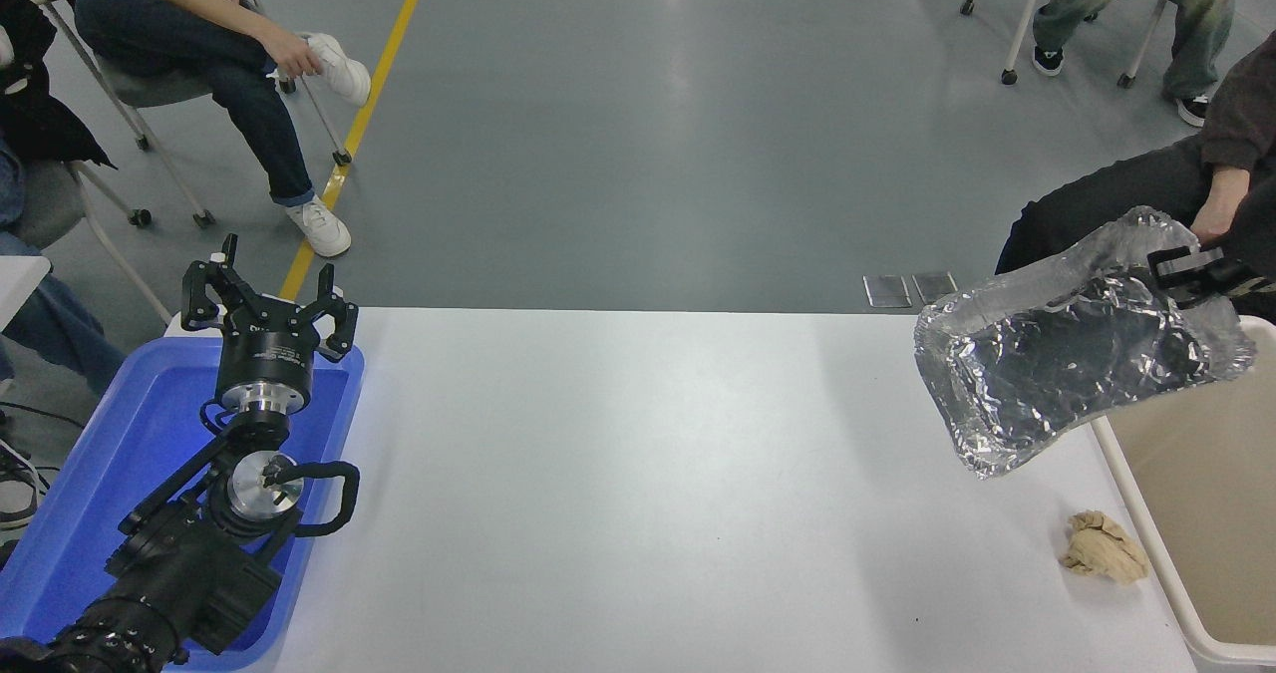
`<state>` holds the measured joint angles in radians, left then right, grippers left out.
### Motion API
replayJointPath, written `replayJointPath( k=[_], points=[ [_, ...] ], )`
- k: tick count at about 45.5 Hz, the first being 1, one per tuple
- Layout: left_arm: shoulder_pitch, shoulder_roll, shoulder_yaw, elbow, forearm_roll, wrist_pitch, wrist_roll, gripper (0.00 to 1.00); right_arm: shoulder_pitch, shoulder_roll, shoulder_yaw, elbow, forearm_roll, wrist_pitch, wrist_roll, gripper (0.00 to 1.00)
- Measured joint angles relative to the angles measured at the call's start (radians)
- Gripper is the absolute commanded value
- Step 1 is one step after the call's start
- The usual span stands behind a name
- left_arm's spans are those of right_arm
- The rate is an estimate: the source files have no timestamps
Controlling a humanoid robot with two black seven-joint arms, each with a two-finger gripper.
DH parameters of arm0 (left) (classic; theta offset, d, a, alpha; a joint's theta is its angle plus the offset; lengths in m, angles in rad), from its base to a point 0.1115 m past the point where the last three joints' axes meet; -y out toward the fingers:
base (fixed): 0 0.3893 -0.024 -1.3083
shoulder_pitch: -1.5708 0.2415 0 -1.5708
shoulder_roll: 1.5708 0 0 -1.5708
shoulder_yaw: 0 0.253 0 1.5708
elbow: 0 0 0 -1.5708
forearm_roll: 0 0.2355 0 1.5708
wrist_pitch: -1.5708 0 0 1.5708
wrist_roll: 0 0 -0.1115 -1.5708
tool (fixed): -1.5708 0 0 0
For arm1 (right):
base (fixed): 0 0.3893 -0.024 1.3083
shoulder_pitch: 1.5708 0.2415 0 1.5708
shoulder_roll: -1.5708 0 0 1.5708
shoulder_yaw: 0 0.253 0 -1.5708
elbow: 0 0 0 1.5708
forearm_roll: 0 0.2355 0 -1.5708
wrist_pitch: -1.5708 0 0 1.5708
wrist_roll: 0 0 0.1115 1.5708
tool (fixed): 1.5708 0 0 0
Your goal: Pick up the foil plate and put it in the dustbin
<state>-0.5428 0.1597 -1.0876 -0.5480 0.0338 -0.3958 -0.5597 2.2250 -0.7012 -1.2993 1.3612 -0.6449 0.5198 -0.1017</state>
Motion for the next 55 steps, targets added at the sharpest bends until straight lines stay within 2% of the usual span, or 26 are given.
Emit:
replayJointPath(
  k=[3,11,20,30,40,54,55],
  points=[
    [0.0,0.001,0.0,0.001,-0.001,0.0,0.0,0.99,-0.051,-0.023,0.001,-0.078,-0.034,0.0,0.01,0.0],
    [0.0,0.0,0.0,0.0,-0.001,0.0,0.0,0.99,-0.225,-0.075,0.032,-0.315,-0.121,-0.006,0.071,0.0],
    [0.0,0.0,0.0,0.0,-0.002,0.0,0.0,0.99,-0.476,-0.114,0.123,-0.575,-0.165,-0.02,0.124,0.0],
    [0.0,0.0,0.0,0.001,-0.002,0.0,-0.002,0.99,-0.802,-0.103,0.216,-0.835,-0.184,-0.149,0.164,0.0],
    [0.0,0.0,0.0,0.001,-0.002,0.0,-0.002,0.99,-1.064,-0.034,0.287,-1.025,-0.166,-0.267,0.178,0.0],
    [-0.002,0.0,0.0,0.001,-0.002,0.0,-0.002,0.99,-1.27,0.075,0.359,-1.143,-0.096,-0.366,0.171,0.0],
    [-0.002,0.0,0.0,0.001,-0.002,0.0,-0.002,0.99,-1.279,0.081,0.361,-1.147,-0.091,-0.371,0.17,0.11]
  ],
)
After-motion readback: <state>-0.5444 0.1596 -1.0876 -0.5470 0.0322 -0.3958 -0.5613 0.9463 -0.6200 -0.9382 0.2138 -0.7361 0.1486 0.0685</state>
